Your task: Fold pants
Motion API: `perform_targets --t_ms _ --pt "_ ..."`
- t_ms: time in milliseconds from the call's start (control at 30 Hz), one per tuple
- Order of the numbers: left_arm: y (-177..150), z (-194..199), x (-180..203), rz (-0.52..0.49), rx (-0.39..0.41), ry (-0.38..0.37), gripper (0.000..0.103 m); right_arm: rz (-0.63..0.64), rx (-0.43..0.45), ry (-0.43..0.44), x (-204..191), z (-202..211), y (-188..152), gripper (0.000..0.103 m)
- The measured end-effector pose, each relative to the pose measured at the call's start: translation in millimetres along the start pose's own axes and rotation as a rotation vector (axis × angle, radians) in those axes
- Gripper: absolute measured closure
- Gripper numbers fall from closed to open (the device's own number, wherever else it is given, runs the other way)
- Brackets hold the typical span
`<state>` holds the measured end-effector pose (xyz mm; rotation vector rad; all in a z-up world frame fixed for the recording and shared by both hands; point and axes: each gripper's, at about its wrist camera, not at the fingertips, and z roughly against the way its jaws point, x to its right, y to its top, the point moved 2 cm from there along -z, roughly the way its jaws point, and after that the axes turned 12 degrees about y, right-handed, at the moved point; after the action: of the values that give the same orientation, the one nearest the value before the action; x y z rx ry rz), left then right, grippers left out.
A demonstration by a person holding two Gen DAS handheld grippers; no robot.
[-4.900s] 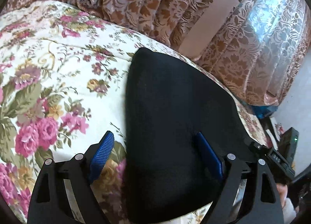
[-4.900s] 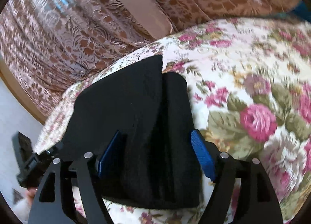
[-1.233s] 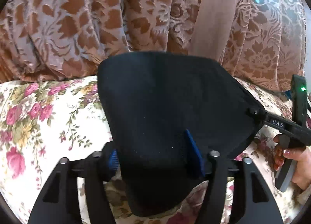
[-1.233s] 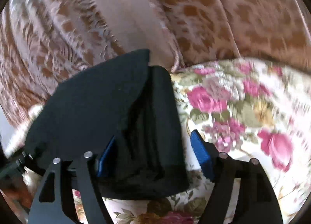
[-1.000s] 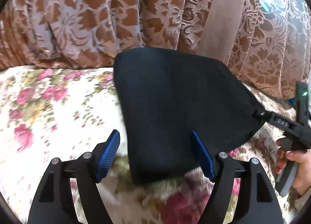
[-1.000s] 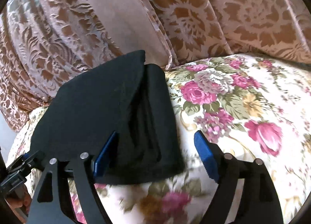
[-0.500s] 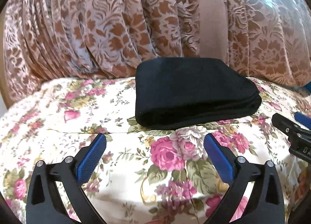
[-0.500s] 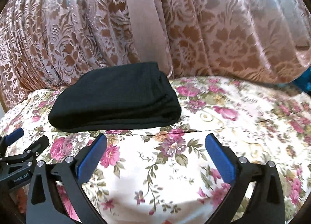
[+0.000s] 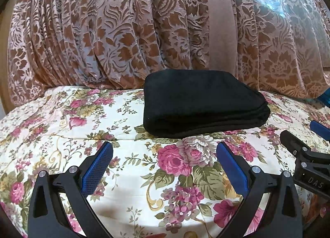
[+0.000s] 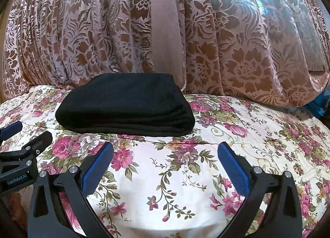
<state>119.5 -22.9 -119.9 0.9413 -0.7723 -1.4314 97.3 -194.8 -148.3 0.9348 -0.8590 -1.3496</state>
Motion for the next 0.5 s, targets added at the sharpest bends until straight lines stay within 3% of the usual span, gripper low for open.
perform_targets --t_ms 500 --pt "-1.2 5.1 -0.8 0.012 0.033 0.009 0.004 0.000 0.025 0.005 -1.0 3.7 -2.5 0.002"
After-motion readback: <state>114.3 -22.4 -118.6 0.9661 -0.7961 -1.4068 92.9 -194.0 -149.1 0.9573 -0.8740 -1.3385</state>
